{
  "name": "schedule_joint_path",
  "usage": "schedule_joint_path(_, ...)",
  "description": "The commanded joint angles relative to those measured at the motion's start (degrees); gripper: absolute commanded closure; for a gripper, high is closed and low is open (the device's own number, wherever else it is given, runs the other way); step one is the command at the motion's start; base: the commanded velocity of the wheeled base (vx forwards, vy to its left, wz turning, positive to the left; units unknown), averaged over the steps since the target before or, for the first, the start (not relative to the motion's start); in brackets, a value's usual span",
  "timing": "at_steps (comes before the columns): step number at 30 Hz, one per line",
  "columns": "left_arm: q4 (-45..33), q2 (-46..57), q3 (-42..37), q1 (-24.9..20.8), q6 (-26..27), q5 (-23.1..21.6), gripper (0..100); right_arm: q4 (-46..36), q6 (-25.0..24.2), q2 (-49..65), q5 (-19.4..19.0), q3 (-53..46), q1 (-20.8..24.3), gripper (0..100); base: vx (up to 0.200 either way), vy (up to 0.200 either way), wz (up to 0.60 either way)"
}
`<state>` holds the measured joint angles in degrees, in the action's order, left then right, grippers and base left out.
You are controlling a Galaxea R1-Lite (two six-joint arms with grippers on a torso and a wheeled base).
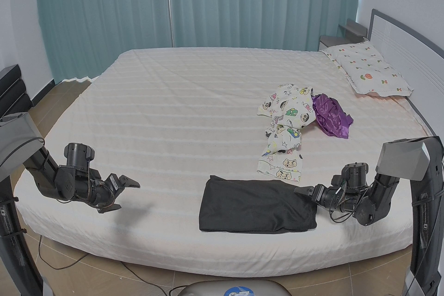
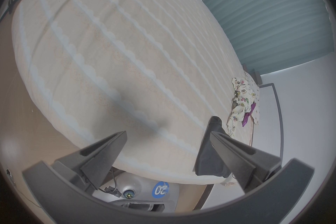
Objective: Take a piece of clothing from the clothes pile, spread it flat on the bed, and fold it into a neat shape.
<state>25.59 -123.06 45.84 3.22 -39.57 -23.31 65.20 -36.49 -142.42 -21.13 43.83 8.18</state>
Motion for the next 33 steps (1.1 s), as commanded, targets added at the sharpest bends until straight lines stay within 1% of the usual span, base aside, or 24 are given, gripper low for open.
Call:
schedule_joint_path(1,-0.01,-0.51,0.13,-0.32,-0.07,0.37,0,-0.24,-1.31,-0.66,0.56,2.32,1.14,100,0.000,0.000,0.00)
schedule_joint_path(5,0.08,-0.51,0.04,-0.32,-0.07,0.37,0,-0.16,-3.15,-0.49,0.56,2.49,1.22,100,0.000,0.000,0.00)
schedule_joint_path(6,0.08,-0.51,0.04,-0.32,-0.07,0.37,0,-0.07,-4.38,-0.22,0.65,2.49,1.22,100,0.000,0.000,0.00)
schedule_joint_path(8,0.08,-0.51,0.04,-0.32,-0.07,0.37,0,0.02,-4.73,-0.05,0.91,2.32,1.22,100,0.000,0.000,0.00)
schedule_joint_path(10,0.08,-0.51,0.04,-0.23,-0.07,0.37,0,0.55,-4.82,-0.14,2.85,2.32,1.14,100,0.000,0.000,0.00)
schedule_joint_path(11,0.08,-0.42,0.04,-0.32,-0.07,0.37,0,0.55,-4.82,-0.14,3.02,2.41,1.14,100,0.000,0.000,0.00)
schedule_joint_path(13,0.08,-0.42,-0.05,-0.23,-0.07,0.37,0,0.81,-5.00,-0.05,5.48,2.32,1.14,100,0.000,0.000,0.00)
schedule_joint_path(14,0.08,-0.51,-0.05,-0.32,-0.07,0.37,0,0.81,-5.00,-0.05,6.10,2.05,1.14,100,0.000,0.000,0.00)
schedule_joint_path(24,0.08,-0.42,-0.05,-0.32,-0.07,0.37,0,0.11,-4.56,0.66,6.89,1.00,0.78,100,0.000,0.000,0.00)
schedule_joint_path(25,0.08,-0.42,-0.05,-0.23,-0.07,0.37,0,-0.07,-4.47,0.66,7.33,0.82,0.78,0,0.000,0.000,0.00)
schedule_joint_path(27,0.08,-0.42,-0.05,-0.32,-0.07,0.37,0,-0.07,-4.38,0.66,8.82,0.74,0.78,0,0.000,0.000,0.00)
schedule_joint_path(29,0.08,-0.42,-0.05,-0.32,-0.07,0.37,0,-0.07,-4.38,0.66,8.82,0.74,0.78,0,0.000,0.000,0.00)
schedule_joint_path(30,0.08,-0.42,-0.05,-0.23,-0.07,0.37,0,0.72,-4.29,1.53,9.52,0.30,-0.18,0,0.000,0.000,0.00)
schedule_joint_path(32,0.08,-0.42,-0.05,-0.23,-0.07,0.37,0,0.81,-4.21,2.94,8.82,-1.11,-0.97,0,0.000,0.000,0.00)
schedule_joint_path(33,-0.01,-0.42,-0.05,-0.23,-0.07,0.37,0,0.81,-3.94,4.61,7.85,-3.04,-1.59,0,0.000,0.000,0.00)
